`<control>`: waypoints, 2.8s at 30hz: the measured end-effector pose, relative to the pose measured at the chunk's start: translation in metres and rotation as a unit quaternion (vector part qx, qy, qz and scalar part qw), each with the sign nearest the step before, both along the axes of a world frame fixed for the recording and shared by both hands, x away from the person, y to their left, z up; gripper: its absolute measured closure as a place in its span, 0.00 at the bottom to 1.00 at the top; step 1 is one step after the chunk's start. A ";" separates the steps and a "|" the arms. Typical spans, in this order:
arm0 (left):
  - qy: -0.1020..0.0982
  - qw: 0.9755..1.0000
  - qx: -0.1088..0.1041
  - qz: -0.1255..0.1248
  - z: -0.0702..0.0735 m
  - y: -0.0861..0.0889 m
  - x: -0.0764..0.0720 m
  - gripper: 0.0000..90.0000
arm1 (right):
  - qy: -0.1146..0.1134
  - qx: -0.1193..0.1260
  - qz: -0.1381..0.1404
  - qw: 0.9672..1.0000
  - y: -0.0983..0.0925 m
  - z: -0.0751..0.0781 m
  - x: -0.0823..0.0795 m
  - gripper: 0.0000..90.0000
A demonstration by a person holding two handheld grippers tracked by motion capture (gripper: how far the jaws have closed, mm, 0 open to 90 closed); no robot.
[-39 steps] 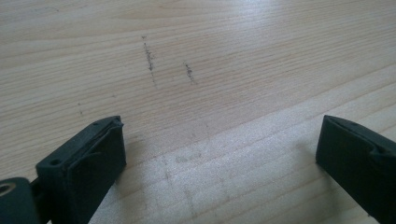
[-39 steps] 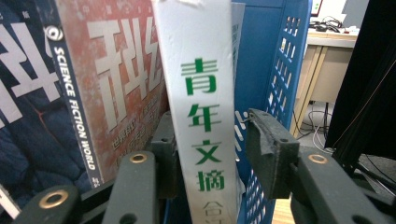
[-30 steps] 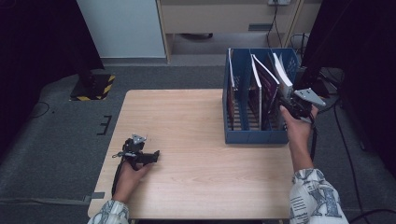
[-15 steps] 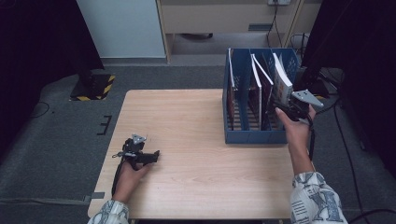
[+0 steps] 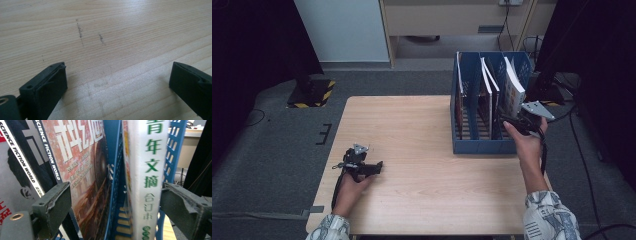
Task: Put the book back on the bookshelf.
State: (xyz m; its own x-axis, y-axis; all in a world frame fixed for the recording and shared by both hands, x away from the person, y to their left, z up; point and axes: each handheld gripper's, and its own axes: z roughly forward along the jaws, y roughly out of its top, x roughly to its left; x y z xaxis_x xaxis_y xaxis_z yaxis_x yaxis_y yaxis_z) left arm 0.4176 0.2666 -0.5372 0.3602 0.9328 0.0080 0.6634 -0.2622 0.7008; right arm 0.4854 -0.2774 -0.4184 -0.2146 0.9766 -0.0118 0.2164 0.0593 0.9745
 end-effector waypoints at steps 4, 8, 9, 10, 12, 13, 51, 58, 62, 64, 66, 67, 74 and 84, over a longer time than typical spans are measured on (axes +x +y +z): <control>0.000 1.000 0.000 0.000 0.000 0.000 0.000 0.01 | 0.000 -0.001 -0.004 1.000 -0.004 0.000 -0.005 0.12; 0.000 1.000 0.000 0.000 0.000 0.000 0.000 0.01 | -0.001 -0.004 -0.008 1.000 -0.006 -0.001 -0.010 0.13; 0.000 1.000 0.000 0.000 0.000 0.000 0.000 0.01 | -0.002 -0.003 -0.007 1.000 -0.007 -0.001 -0.012 0.13; 0.000 1.000 0.000 0.000 0.000 0.000 0.000 0.01 | -0.003 -0.002 -0.007 1.000 -0.007 -0.001 -0.015 0.14; 0.000 1.000 0.000 0.000 0.000 0.000 0.000 0.01 | -0.002 -0.004 -0.003 1.000 -0.008 -0.002 -0.020 0.14; 0.000 1.000 0.000 0.000 0.000 0.000 0.000 0.01 | -0.002 -0.004 -0.003 1.000 -0.008 -0.002 -0.020 0.14; 0.003 1.000 -0.002 -0.001 0.000 -0.001 0.002 0.00 | 0.019 0.005 0.059 0.998 0.016 0.012 -0.048 0.05; 0.003 1.000 -0.002 0.000 0.000 -0.001 0.003 0.00 | 0.027 0.003 0.077 0.997 0.024 0.012 -0.057 0.05; 0.003 1.000 -0.002 0.000 0.000 -0.001 0.003 0.00 | 0.033 0.003 0.087 0.996 0.028 0.009 -0.062 0.05; 0.003 1.000 -0.002 0.000 0.000 -0.001 0.003 0.00 | 0.037 0.001 0.090 0.995 0.030 0.007 -0.064 0.05; 0.003 1.000 -0.002 0.000 0.000 -0.001 0.003 0.00 | 0.042 0.000 0.096 0.994 0.032 0.005 -0.066 0.05; 0.003 1.000 -0.002 0.000 0.000 -0.001 0.003 0.00 | 0.042 0.000 0.096 0.994 0.032 0.005 -0.066 0.05; 0.003 1.000 -0.002 0.001 0.000 -0.002 0.003 0.00 | 0.048 0.004 0.108 0.993 0.040 0.001 -0.072 0.05; 0.003 1.000 -0.002 0.001 0.000 -0.002 0.003 0.00 | 0.057 0.006 0.127 0.990 0.053 -0.004 -0.079 0.05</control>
